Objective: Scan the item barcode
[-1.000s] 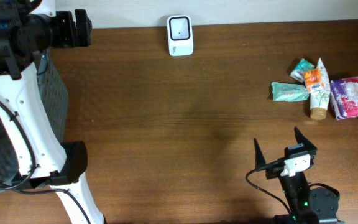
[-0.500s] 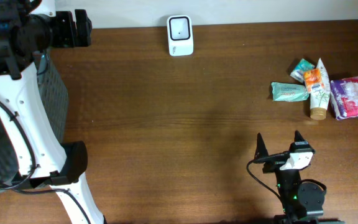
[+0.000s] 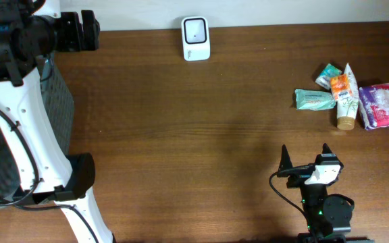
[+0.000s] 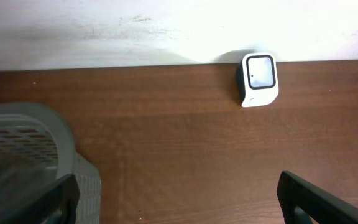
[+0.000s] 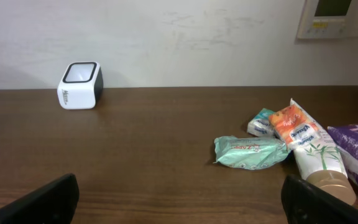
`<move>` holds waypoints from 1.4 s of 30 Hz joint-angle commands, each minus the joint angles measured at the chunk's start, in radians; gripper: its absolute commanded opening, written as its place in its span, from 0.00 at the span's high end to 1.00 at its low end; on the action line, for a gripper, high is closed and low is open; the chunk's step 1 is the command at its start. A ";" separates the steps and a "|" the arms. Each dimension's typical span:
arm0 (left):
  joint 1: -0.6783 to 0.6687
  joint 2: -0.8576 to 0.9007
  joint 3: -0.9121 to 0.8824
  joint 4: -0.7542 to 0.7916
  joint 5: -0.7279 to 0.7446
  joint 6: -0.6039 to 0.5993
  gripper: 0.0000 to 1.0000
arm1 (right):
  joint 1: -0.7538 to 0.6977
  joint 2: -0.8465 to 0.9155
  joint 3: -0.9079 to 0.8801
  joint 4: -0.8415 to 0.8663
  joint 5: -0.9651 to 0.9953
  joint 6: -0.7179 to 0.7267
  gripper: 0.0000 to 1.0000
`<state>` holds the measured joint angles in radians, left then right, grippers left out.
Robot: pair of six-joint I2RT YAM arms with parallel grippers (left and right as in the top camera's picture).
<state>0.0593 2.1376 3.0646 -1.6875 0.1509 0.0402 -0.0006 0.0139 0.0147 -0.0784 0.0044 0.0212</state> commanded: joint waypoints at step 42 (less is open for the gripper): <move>-0.118 -1.218 -1.818 0.933 0.093 0.108 0.01 | -0.006 -0.011 -0.009 -0.003 0.015 -0.013 0.01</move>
<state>-0.0559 1.1229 1.4857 -0.8730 0.2287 0.1287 -0.0006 0.0113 0.0147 -0.0784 0.0044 0.0143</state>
